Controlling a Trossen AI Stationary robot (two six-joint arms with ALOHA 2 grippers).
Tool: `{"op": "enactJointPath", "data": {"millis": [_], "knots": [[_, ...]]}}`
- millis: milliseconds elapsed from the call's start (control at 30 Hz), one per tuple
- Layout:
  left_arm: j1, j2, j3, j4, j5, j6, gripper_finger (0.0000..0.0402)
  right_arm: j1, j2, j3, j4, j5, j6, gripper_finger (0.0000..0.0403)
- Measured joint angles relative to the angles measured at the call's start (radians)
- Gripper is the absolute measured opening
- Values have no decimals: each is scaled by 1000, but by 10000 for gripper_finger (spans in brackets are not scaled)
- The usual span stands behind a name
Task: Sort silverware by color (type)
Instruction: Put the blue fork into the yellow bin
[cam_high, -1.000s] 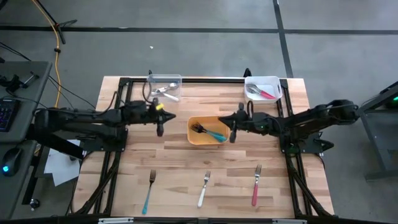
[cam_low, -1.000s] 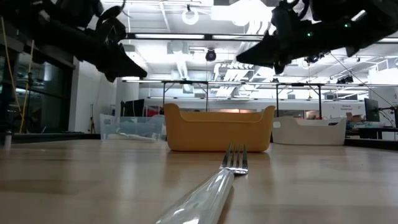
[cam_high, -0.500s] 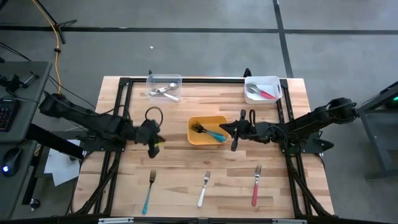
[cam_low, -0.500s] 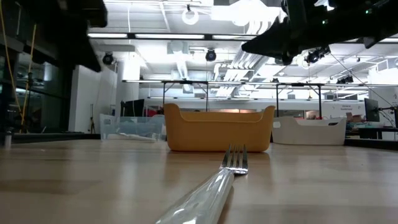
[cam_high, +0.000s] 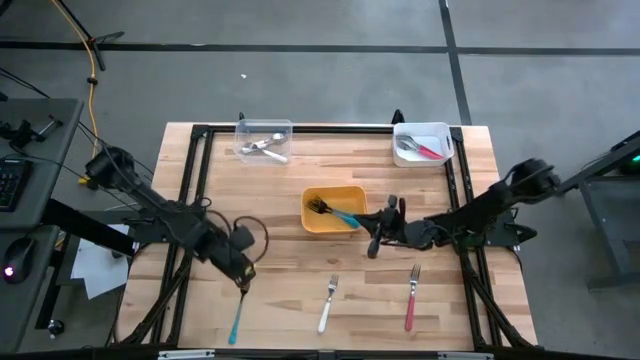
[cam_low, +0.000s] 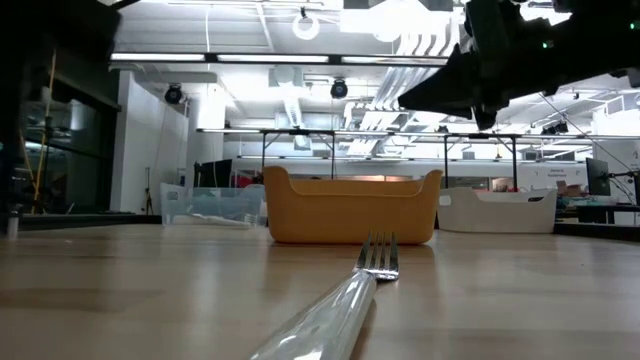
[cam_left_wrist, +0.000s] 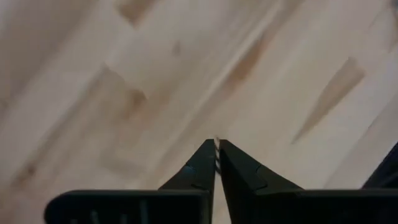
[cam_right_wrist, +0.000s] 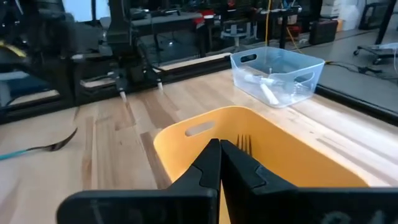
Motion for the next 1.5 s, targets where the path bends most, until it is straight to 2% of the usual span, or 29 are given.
{"op": "enactJointPath", "data": {"millis": [333, 633, 900, 1133, 1333, 1500], "knots": [[-100, 201, 41, 50, 67, -282, 115, 74, 65, 1, 79, 29, 77, 0], [-115, 299, 41, 106, 111, -386, 177, 173, 151, 2, 214, 127, 70, 0], [-138, 355, 41, 192, 177, -481, 182, 207, 156, 57, 215, 158, -40, 0], [-214, 363, 41, 213, 141, -647, 181, 207, 156, 76, 197, 157, -64, 0], [-223, 413, 45, 217, 128, -655, 163, 207, 156, 76, 191, 156, -44, 0], [-223, 423, 44, 216, 141, -628, 133, 207, 156, 76, 141, 156, 15, 0]]}}
